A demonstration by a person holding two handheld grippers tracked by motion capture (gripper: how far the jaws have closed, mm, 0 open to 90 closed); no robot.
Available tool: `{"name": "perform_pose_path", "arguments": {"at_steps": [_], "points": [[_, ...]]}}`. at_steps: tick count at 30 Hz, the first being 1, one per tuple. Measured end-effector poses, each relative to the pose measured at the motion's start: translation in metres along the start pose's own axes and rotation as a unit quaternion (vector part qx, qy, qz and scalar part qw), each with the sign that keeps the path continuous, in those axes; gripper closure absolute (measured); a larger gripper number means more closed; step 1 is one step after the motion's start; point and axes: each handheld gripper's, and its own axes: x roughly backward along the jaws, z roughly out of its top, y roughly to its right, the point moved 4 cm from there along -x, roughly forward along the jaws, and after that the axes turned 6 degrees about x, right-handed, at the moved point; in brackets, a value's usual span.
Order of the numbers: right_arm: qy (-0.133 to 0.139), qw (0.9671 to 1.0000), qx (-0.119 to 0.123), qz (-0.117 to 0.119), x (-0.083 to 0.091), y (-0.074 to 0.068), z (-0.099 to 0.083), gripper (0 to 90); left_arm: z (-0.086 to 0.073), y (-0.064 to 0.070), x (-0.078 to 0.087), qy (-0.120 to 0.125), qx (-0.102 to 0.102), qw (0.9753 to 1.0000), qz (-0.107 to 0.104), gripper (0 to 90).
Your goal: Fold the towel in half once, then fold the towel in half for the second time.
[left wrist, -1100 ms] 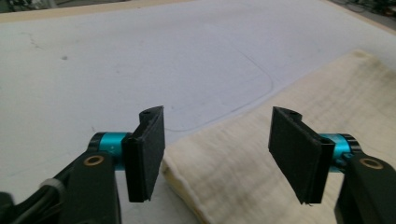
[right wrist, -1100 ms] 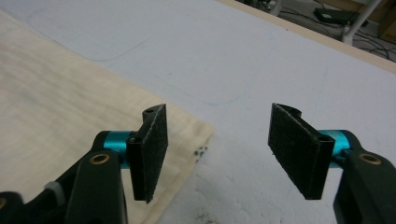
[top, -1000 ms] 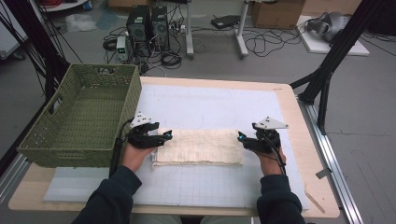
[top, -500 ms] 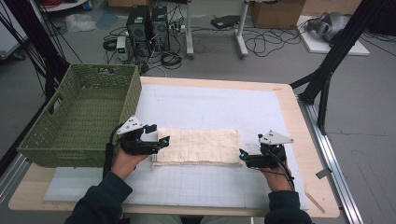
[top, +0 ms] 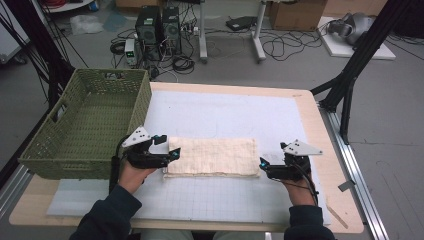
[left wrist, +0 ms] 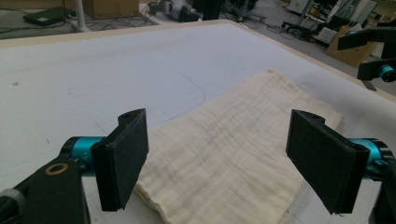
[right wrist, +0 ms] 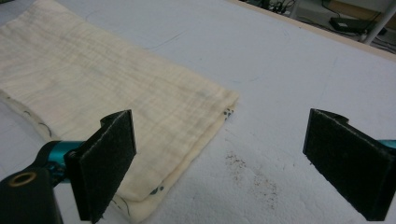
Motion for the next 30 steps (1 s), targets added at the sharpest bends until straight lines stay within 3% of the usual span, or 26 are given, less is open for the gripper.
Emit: {"name": "perform_pose_path", "arguments": {"at_steps": [16,30], "points": [[0.002,1.0,0.004,0.003,-0.0035,-0.0006,0.0017,8.7,0.0006,-0.001,0.0027,0.002,0.002,1.0,0.001,22.3],[0.003,1.0,-0.004,0.002,0.0,0.0038,-0.0037,8.7,0.0049,-0.0061,-0.0023,-0.008,0.005,0.9998,0.017,22.4]]}}
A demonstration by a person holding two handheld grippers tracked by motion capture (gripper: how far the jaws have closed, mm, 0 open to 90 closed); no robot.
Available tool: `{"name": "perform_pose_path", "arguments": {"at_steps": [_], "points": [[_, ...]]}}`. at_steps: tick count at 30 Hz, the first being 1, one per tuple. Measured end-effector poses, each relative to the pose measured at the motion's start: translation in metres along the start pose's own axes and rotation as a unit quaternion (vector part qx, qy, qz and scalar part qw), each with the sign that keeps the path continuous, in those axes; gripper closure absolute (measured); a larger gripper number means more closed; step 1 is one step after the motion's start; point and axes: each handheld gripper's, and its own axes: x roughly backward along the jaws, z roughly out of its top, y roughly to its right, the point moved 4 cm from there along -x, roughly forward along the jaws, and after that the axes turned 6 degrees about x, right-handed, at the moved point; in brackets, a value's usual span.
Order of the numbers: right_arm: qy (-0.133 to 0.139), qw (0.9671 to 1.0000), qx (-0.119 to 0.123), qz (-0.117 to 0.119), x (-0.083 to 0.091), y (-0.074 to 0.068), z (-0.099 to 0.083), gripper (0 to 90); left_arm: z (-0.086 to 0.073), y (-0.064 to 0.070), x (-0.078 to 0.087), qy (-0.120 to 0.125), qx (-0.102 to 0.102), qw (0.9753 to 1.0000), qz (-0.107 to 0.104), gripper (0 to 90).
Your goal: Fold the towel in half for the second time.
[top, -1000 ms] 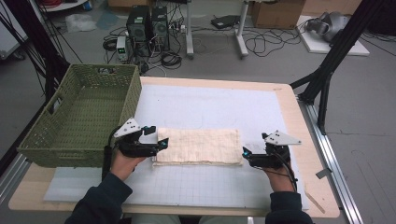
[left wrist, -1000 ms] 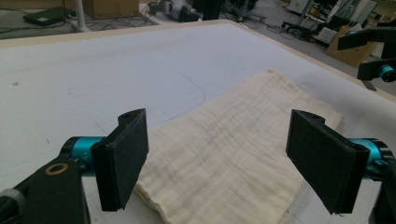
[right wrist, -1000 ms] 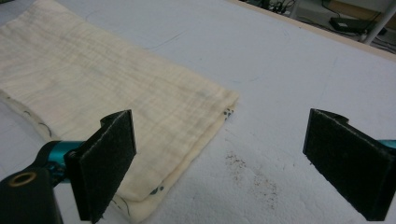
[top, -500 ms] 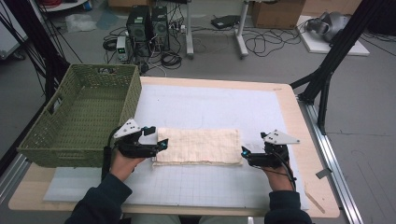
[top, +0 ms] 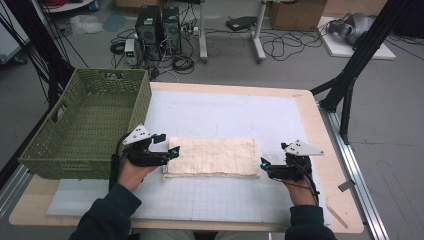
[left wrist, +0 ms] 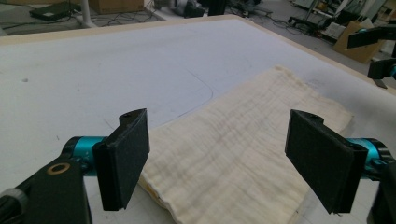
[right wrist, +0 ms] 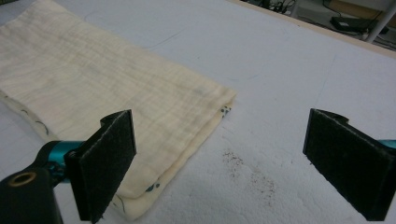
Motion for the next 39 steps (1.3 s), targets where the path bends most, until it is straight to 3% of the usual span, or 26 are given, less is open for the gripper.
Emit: {"name": "perform_pose_path", "arguments": {"at_steps": [3,10,13,20,22,24,31,39], "points": [[0.002,1.0,-0.003,0.0,0.001,0.001,0.0,8.7,0.005,-0.001,-0.003,-0.001,-0.002,1.0,0.005,22.9],[0.001,1.0,-0.006,0.002,0.0,0.0,0.0,8.6,0.017,-0.008,-0.018,0.008,0.015,0.9995,0.026,26.2],[0.0,1.0,-0.003,0.003,-0.001,-0.001,0.001,8.6,0.02,-0.012,-0.027,-0.004,0.013,0.9986,0.052,28.5],[-0.004,0.9999,-0.002,0.009,-0.004,-0.004,0.0,8.7,0.025,-0.02,-0.046,-0.031,0.003,0.9966,0.077,32.6],[-0.006,0.9999,-0.004,0.012,-0.004,-0.005,0.0,8.7,0.022,-0.025,-0.052,-0.055,0.001,0.9926,0.108,41.3],[-0.006,0.9999,-0.001,0.013,-0.005,-0.004,0.0,8.7,0.02,-0.032,-0.056,-0.062,0.015,0.9909,0.119,42.9],[-0.009,0.9998,-0.003,0.015,-0.006,-0.003,-0.002,8.7,0.007,-0.043,-0.065,-0.102,0.009,0.9876,0.119,49.5],[-0.013,0.9997,0.002,0.019,-0.009,-0.005,-0.002,8.7,0.0,-0.044,-0.069,-0.121,0.013,0.9866,0.109,51.5]]}}
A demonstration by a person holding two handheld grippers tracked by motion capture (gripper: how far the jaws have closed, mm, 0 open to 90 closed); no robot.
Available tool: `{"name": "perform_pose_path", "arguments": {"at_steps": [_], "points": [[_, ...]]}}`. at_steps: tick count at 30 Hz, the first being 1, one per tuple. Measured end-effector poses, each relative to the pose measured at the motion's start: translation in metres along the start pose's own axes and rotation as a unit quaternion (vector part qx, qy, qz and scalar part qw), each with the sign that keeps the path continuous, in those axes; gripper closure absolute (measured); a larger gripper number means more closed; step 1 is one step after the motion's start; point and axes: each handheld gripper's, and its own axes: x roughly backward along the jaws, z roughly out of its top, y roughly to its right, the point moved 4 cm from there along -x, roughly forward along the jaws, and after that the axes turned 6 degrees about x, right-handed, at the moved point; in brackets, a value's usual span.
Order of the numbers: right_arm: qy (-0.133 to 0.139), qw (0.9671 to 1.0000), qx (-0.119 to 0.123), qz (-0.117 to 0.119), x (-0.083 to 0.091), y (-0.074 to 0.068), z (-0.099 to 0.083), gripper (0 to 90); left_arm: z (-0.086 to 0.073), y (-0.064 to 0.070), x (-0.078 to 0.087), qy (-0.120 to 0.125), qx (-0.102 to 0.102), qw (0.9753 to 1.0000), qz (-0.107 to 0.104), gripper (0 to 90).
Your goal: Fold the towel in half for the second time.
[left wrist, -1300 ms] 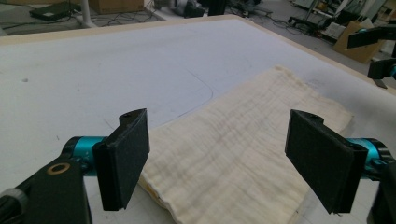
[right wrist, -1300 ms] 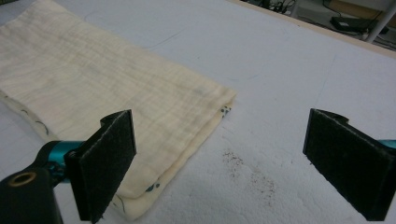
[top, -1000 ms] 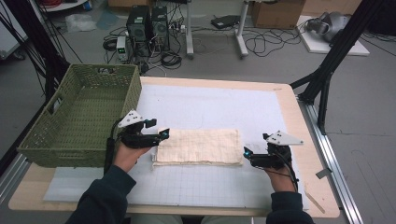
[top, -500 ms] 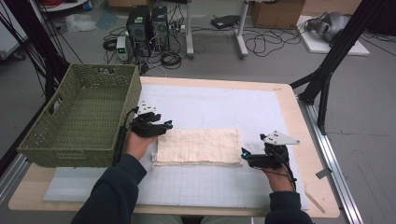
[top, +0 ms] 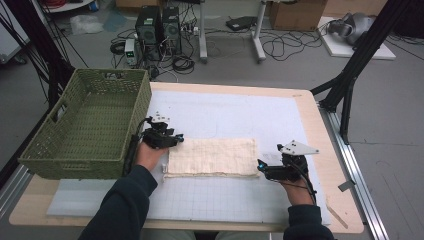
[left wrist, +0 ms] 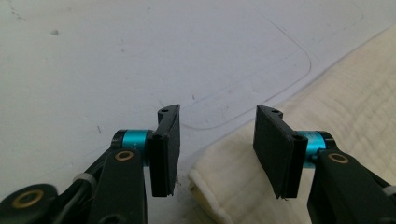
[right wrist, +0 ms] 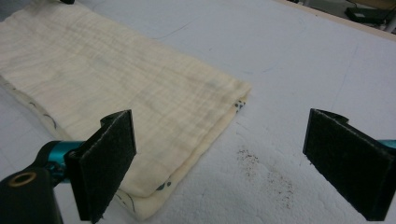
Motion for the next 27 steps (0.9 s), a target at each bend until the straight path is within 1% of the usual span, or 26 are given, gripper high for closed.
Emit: {"name": "perform_pose_path", "arguments": {"at_steps": [1,4,6,7,8,9,11,13,14,16,18,19,21,25,26,27], "points": [[0.0,1.0,-0.001,0.001,0.0,0.0,0.0,8.7,-0.001,-0.001,0.0,-0.006,-0.005,1.0,0.001,51.9],[-0.003,1.0,-0.007,0.002,0.0,-0.001,-0.001,8.7,-0.003,0.0,0.0,-0.006,-0.005,1.0,-0.002,54.4],[-0.001,1.0,-0.004,0.001,0.0,0.0,-0.001,8.7,-0.007,0.001,0.001,-0.007,-0.005,1.0,-0.003,55.3],[-0.001,1.0,-0.004,0.0,0.001,0.0,-0.001,8.7,-0.009,0.0,0.0,-0.012,-0.007,0.9999,-0.001,57.3],[-0.001,1.0,-0.005,0.0,0.001,0.0,-0.001,8.7,-0.011,0.0,-0.001,-0.021,-0.008,0.9997,0.004,58.0],[-0.003,1.0,-0.006,0.0,0.001,0.0,-0.001,8.7,-0.012,0.0,-0.002,-0.026,-0.009,0.9996,0.004,58.2],[-0.003,1.0,-0.003,0.002,0.0,0.0,-0.001,8.7,-0.012,0.0,-0.002,-0.029,-0.014,0.9994,0.009,60.6],[-0.003,1.0,-0.003,0.002,-0.001,0.0,-0.001,8.7,-0.012,0.0,-0.003,-0.028,-0.019,0.9994,0.012,67.4],[-0.005,1.0,-0.003,0.002,-0.002,0.0,-0.001,8.7,-0.012,0.0,-0.002,-0.03,-0.023,0.9992,0.01,69.9],[-0.006,1.0,-0.004,0.002,-0.004,0.001,0.0,8.7,-0.013,0.002,-0.002,-0.029,-0.031,0.9991,0.005,78.3],[-0.007,0.9999,-0.007,0.002,-0.006,0.002,0.001,8.7,-0.013,0.003,-0.002,-0.029,-0.038,0.9989,0.006,84.0],[-0.009,0.9999,-0.007,0.004,-0.008,0.004,0.001,8.7,-0.013,0.003,-0.002,-0.028,-0.039,0.9988,0.005,84.7],[-0.009,0.9998,-0.016,0.005,-0.01,0.006,0.003,8.8,-0.013,0.003,-0.002,-0.025,-0.035,0.9991,0.003,85.3],[-0.017,0.9994,-0.028,0.013,-0.02,0.017,0.01,9.1,-0.011,0.003,0.001,-0.015,-0.032,0.9993,-0.006,85.6],[-0.02,0.9992,-0.031,0.015,-0.023,0.019,0.012,10.6,-0.01,0.004,0.002,-0.011,-0.03,0.9994,-0.009,85.6],[-0.025,0.9989,-0.033,0.02,-0.027,0.022,0.015,15.0,-0.009,0.004,0.003,-0.009,-0.032,0.9994,-0.012,85.6]]}}
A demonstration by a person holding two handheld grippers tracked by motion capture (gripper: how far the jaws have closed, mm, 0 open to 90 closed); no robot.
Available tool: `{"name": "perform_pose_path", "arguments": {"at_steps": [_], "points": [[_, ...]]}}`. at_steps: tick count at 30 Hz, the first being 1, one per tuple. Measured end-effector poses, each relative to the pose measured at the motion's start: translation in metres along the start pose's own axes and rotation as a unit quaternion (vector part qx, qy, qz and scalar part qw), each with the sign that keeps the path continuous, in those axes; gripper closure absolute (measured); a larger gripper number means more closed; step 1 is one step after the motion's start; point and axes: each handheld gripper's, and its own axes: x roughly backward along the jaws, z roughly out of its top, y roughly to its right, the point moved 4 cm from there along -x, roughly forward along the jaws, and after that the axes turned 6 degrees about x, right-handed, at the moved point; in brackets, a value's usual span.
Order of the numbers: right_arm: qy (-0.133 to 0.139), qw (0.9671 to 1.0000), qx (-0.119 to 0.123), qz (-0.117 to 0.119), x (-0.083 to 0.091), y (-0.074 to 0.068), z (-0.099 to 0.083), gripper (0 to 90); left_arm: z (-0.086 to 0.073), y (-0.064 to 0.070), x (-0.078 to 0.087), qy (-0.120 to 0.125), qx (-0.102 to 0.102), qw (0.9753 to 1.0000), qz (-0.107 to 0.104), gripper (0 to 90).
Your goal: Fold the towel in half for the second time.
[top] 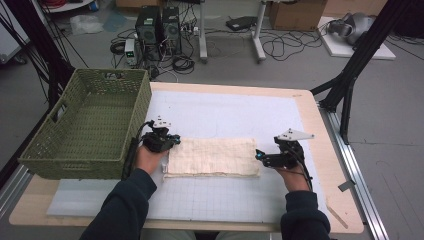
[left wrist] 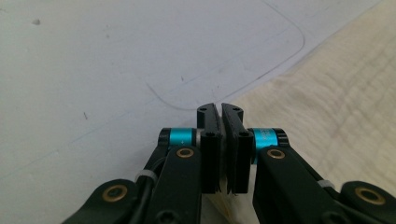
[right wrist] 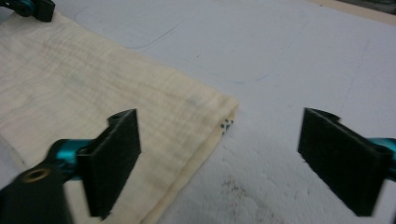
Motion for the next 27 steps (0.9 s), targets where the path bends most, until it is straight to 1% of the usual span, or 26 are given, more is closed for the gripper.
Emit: {"name": "perform_pose_path", "arguments": {"at_steps": [1,3,4,6,8,9,10,12,13,14,16,17,18,20,21,22,23,25,27], "points": [[-0.005,0.9999,-0.003,0.009,-0.004,0.003,0.003,17.3,0.001,0.0,0.0,0.004,0.003,1.0,0.0,85.6],[-0.02,0.9997,-0.002,0.015,-0.015,0.008,0.01,19.2,0.001,0.0,0.001,0.008,0.006,0.9999,-0.003,85.6],[-0.031,0.9993,0.001,0.019,-0.022,0.011,0.013,22.5,0.001,0.001,0.001,0.009,0.007,0.9999,-0.003,85.6],[-0.041,0.9988,0.0,0.025,-0.03,0.014,0.017,26.8,0.002,0.001,0.001,0.01,0.007,0.9999,-0.006,85.6],[-0.052,0.9983,0.001,0.027,-0.04,0.019,0.021,31.6,0.002,0.002,0.002,0.015,0.009,0.9998,-0.009,85.6],[-0.057,0.998,0.002,0.028,-0.043,0.02,0.023,34.2,0.003,0.002,0.003,0.015,0.007,0.9998,-0.011,85.6],[-0.055,0.9981,0.005,0.029,-0.047,0.021,0.024,37.0,0.003,0.002,0.003,0.016,0.006,0.9998,-0.015,85.6],[-0.062,0.9975,-0.002,0.036,-0.054,0.024,0.026,42.5,0.003,0.002,0.004,0.017,0.008,0.9997,-0.015,85.6],[-0.067,0.9971,0.001,0.037,-0.058,0.025,0.025,45.0,0.003,0.002,0.004,0.018,0.009,0.9997,-0.014,85.6],[-0.071,0.9966,-0.001,0.04,-0.061,0.025,0.024,46.4,0.003,0.003,0.004,0.02,0.013,0.9996,-0.015,85.6],[-0.084,0.9954,-0.004,0.046,-0.068,0.026,0.02,52.5,0.003,0.003,0.004,0.02,0.013,0.9996,-0.015,85.6],[-0.086,0.9952,-0.002,0.047,-0.07,0.026,0.019,54.9,0.003,0.003,0.004,0.021,0.013,0.9996,-0.016,85.6],[-0.091,0.9946,0.0,0.051,-0.073,0.025,0.017,56.5,0.003,0.003,0.003,0.023,0.017,0.9994,-0.016,85.6],[-0.104,0.9927,0.008,0.061,-0.076,0.024,0.014,63.7,0.003,0.002,0.004,0.022,0.015,0.9995,-0.016,85.6],[-0.107,0.9921,0.014,0.063,-0.077,0.023,0.013,64.8,0.003,0.002,0.004,0.024,0.017,0.9995,-0.016,85.6],[-0.108,0.9919,0.016,0.066,-0.077,0.023,0.013,70.6,0.003,0.002,0.004,0.022,0.014,0.9995,-0.016,85.6],[-0.107,0.9913,0.021,0.074,-0.076,0.022,0.013,72.8,0.003,0.001,0.004,0.021,0.012,0.9996,-0.014,85.6],[-0.11,0.9901,0.027,0.083,-0.074,0.02,0.013,80.1,0.003,0.002,0.005,0.022,0.015,0.9996,-0.013,85.7],[-0.11,0.9898,0.034,0.083,-0.072,0.019,0.012,84.5,0.003,0.001,0.005,0.019,0.01,0.9997,-0.012,85.9]]}}
